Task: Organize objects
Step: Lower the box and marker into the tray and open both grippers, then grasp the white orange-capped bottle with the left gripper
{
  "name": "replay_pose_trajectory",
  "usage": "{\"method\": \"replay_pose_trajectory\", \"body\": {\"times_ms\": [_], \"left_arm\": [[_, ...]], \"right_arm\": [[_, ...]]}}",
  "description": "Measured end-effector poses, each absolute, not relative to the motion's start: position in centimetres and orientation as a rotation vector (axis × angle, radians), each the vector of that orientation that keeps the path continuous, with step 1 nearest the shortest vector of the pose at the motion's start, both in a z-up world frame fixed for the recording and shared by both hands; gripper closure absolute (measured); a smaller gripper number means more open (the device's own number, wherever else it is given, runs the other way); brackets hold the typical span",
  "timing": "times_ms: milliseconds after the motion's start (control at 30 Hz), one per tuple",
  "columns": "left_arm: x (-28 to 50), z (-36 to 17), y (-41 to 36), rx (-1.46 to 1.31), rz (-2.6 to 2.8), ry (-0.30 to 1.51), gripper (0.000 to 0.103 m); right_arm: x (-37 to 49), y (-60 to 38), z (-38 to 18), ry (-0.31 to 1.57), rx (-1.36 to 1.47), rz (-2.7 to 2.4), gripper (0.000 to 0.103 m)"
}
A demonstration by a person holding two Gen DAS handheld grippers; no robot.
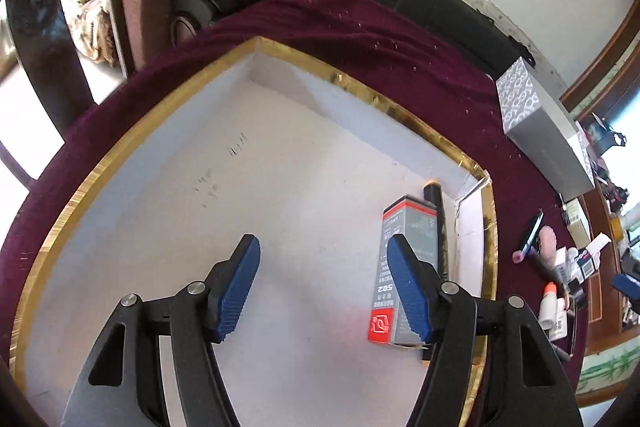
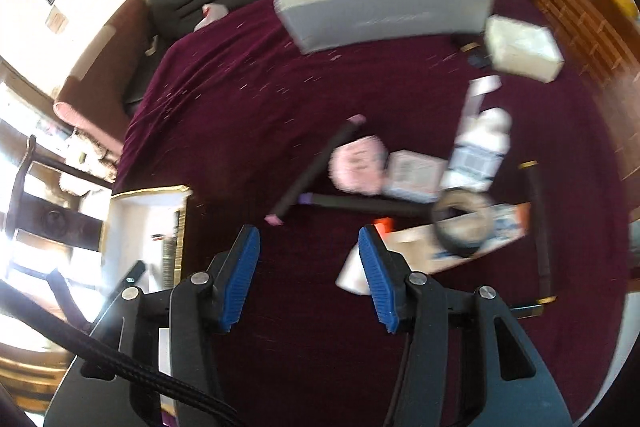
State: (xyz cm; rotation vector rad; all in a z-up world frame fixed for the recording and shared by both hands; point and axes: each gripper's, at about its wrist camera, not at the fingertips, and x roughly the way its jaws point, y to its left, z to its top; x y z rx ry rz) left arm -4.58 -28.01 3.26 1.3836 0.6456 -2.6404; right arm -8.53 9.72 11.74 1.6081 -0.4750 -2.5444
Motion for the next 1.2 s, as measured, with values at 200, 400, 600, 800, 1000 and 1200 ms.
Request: {"method": "replay_pose_trajectory", "body": {"times_ms": [200, 400, 600, 800, 1000, 1200], "left_arm": [[-2.5, 10.6, -23.3, 1.169, -2.834, 0.478, 0.042], [-4.1, 9.2, -14.0, 1.475, -2.96, 0.343, 0.041], [-5.4, 5.4, -4.3, 1.721, -3.023, 0.025, 0.041], [-5.6, 4.3, 1.8, 1.718, -3.085, -0.305, 0.041], [-7.1, 3.2, 4.3, 1.762, -3.093, -0.408, 0.041], [-8.4, 2.1, 5.2, 1.831, -3.039, -0.321, 0.081]], "right_arm": [[-4.5, 14.4, 14.9, -0.358, 1.405, -2.817, 0.0], [-4.7, 22.2, 5.8, -1.005, 1.72, -2.461, 0.015], [-2.4, 25.2, 3.7, -1.023, 1.785, -2.507, 0.015], [-0.4, 27.4, 2.7, -1.057, 1.818, -2.505, 0.015], [1.3, 29.0, 2.1, -1.079, 1.836, -2.512, 0.015], [1.7, 29.2, 2.0, -1.049, 1.845, -2.52, 0.015]]}}
